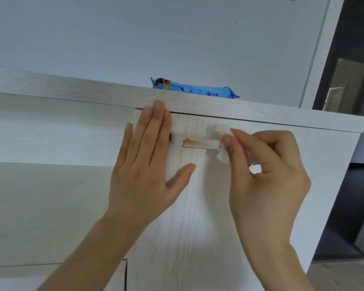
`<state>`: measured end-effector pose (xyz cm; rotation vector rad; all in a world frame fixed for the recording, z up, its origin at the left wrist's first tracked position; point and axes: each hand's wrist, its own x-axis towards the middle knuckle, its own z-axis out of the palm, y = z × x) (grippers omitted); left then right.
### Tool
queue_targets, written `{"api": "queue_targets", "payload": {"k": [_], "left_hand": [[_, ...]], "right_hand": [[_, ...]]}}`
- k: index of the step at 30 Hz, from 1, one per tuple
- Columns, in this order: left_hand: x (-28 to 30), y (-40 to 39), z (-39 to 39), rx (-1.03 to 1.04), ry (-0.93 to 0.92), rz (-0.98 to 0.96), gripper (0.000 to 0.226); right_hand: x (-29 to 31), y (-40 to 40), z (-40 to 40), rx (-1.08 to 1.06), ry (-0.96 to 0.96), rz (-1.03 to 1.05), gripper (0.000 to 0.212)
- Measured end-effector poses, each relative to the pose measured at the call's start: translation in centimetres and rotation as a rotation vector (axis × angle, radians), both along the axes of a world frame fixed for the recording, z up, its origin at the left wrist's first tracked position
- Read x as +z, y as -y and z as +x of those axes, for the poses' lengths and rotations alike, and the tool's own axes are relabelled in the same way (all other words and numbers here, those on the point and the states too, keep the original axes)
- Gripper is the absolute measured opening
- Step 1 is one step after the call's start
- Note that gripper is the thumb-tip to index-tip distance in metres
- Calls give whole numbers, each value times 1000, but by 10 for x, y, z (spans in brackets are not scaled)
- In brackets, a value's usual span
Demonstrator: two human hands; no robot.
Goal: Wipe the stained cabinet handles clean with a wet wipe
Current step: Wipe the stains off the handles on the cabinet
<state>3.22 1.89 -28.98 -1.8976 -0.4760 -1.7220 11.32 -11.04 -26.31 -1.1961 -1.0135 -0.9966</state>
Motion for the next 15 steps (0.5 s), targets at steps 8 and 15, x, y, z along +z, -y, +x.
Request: {"api": "queue_targets", "payload": {"k": [8,15], "left_hand": [[-5,-2,-3,22,4,10,72],[-10,-6,-6,18,2,27,68]], "right_hand": [[-2,9,7,33,-108,16,17],[-2,1,-5,8,1,1,19]]}}
